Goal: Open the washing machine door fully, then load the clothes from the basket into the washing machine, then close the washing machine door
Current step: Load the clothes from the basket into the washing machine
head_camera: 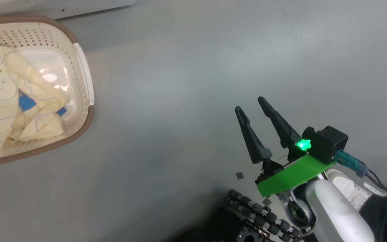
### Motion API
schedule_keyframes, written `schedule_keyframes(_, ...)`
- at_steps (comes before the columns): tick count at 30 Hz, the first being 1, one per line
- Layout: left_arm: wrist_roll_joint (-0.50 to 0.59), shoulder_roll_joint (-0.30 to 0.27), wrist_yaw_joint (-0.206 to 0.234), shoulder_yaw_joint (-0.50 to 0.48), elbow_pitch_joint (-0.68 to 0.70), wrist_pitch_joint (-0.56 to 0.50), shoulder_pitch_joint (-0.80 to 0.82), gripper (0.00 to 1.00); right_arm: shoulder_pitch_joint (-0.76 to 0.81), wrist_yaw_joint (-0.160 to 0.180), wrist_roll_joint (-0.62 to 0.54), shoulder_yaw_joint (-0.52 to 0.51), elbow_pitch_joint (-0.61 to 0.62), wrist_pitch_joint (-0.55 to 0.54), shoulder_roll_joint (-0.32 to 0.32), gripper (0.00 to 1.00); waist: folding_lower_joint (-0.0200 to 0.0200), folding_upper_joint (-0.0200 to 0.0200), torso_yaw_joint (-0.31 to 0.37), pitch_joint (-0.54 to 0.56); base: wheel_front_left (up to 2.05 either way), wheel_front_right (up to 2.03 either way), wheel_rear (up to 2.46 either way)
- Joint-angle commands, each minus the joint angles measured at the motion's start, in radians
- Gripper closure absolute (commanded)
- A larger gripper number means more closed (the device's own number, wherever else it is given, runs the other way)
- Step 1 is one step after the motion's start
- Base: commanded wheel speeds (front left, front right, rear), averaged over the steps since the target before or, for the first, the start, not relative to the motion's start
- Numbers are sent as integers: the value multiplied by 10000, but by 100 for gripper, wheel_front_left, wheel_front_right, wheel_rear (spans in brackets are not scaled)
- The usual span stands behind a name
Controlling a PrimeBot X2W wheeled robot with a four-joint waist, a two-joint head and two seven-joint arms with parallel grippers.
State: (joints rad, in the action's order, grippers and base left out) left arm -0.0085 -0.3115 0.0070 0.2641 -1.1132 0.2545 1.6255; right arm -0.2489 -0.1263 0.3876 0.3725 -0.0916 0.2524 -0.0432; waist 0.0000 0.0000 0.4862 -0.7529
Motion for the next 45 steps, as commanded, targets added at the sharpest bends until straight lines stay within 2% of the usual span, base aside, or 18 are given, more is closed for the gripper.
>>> schedule_keyframes(1, 79, -359, -45, 64, 41, -169, 708, 100, 454, -44, 113, 150, 213, 94, -70, 0, 0, 0, 59, 21, 0, 0, 0)
schedule_keyframes(12, 52, -237, -657, 432, -1009, -979, 1384, 100, 563, -44, 188, 96, 222, 94, -70, 0, 0, 0, 148, 39, 0, 0, 0)
schedule_keyframes(19, -82, -90, -795, 547, -1280, -1098, 1545, 100, 601, -44, 205, 66, 208, 94, -70, 0, 0, 0, 158, 94, 0, 0, 0)
schedule_keyframes(20, -116, -67, -784, 543, -1316, -1133, 1553, 95, 605, -44, 211, 64, 207, 94, -70, 0, 0, 0, 157, 101, 0, 0, 0)
schedule_keyframes(21, -142, -43, -788, 548, -1350, -1181, 1558, 61, 607, -44, 217, 66, 206, 94, -70, 0, 0, 0, 158, 107, 0, 0, 0)
schedule_keyframes(22, -195, -3, -745, 548, -1377, -1112, 1579, 0, 606, -44, 233, 68, 207, 94, -70, 0, 0, 0, 161, 118, 0, 0, 0)
schedule_keyframes(32, -472, 299, -506, 558, -1531, -899, 1384, 0, 556, -44, 239, -70, 176, 94, -70, 0, 0, 0, -20, 262, 0, 0, 0)
schedule_keyframes(45, -1122, 937, -241, 334, -1666, -704, 505, 0, 366, -44, -82, -410, 86, 94, -70, 0, 0, 0, -814, 996, 0, 0, 0)
